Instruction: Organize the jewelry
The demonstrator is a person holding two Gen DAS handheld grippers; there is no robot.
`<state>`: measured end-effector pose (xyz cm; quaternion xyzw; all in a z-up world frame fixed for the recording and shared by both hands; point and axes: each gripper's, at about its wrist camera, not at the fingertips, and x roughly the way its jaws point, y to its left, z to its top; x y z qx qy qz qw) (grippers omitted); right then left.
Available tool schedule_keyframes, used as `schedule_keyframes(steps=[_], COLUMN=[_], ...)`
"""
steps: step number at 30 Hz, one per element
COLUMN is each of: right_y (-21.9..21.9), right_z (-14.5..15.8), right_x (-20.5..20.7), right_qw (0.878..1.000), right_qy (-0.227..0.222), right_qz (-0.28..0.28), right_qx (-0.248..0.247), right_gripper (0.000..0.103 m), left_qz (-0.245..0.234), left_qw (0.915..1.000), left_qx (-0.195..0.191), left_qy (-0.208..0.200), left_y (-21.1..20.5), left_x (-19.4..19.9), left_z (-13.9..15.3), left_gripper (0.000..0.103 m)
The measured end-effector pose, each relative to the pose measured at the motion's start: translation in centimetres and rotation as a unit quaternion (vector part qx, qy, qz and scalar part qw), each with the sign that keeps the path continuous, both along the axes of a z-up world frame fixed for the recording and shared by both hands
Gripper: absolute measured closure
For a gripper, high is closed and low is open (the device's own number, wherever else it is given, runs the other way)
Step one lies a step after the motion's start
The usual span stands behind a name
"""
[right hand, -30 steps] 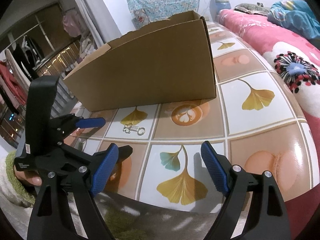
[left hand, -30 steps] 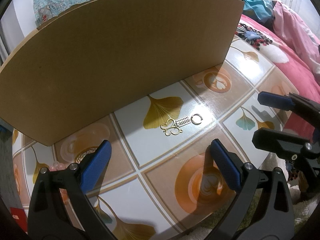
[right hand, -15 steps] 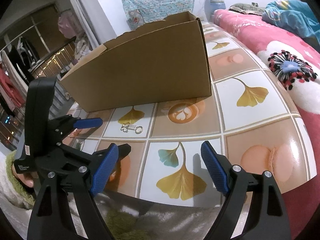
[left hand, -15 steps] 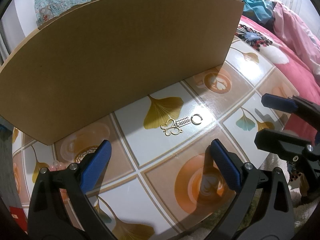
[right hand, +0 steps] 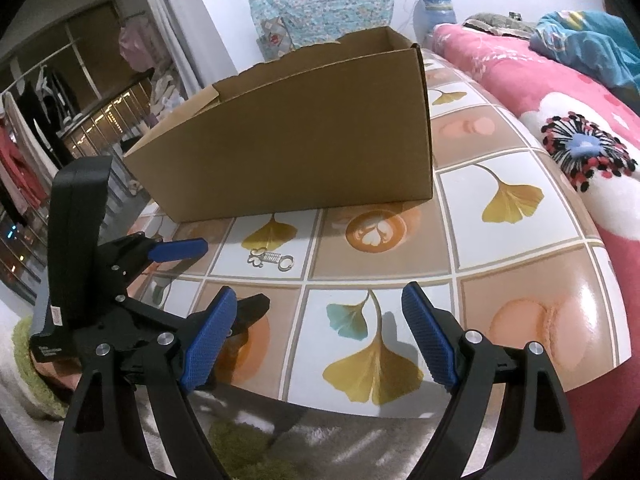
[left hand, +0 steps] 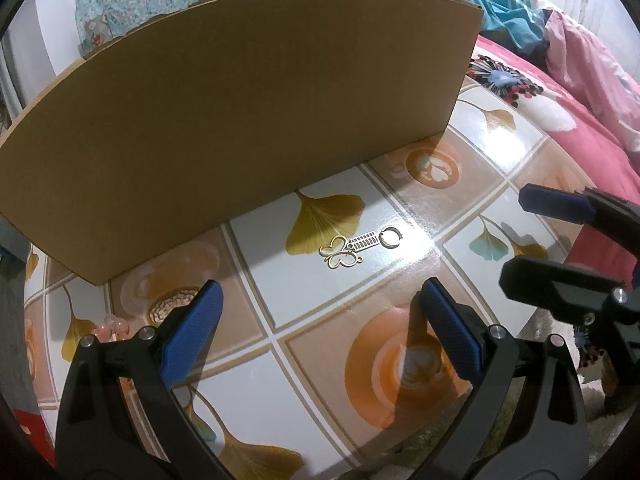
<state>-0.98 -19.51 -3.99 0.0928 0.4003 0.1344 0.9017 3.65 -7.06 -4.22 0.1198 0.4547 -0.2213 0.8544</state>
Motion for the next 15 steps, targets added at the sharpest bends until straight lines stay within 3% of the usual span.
schedule_keyframes(steps=[3,8,11,13,15], right_y=[0.0,-0.1,-0.1,0.1,0.3], right_z=[-0.1,-0.5,-0.4,-0.4,-0.4], right_x=[-0.4,-0.6,-0.6,-0.5,-0.2], right_qw=[1.000,1.000,1.000,1.000,1.000], right_qy=[-0.001,0.009,0.009,0.007,0.007], right_qz=[0.005,0.006,0.003,0.004,0.004], right_qx=[-0.003,0.000,-0.001,-0.005,-0.005], right_gripper=[0.021,0.031,0.034,0.039,0.043], left_qz=[-0.010,-0.020,-0.030,-0.044,-0.055], left_qw=[0.9999,0.9997,0.9992,0.9981,0.9968], left_qx=[-0.004,-0.008,-0.012,-0.018,-0.022], left_qy=[-0.006,-0.005,-0.024,-0.040,-0.053], left_y=[0.3,1.2,1.8,2.0,2.1], left_x=[-0.3,-0.5,-1.1,-1.8,-2.2], left_z=[0.0,0.1,0.4,0.9,1.5], left_gripper=[0.007,0.007,0.008,0.014,0.032])
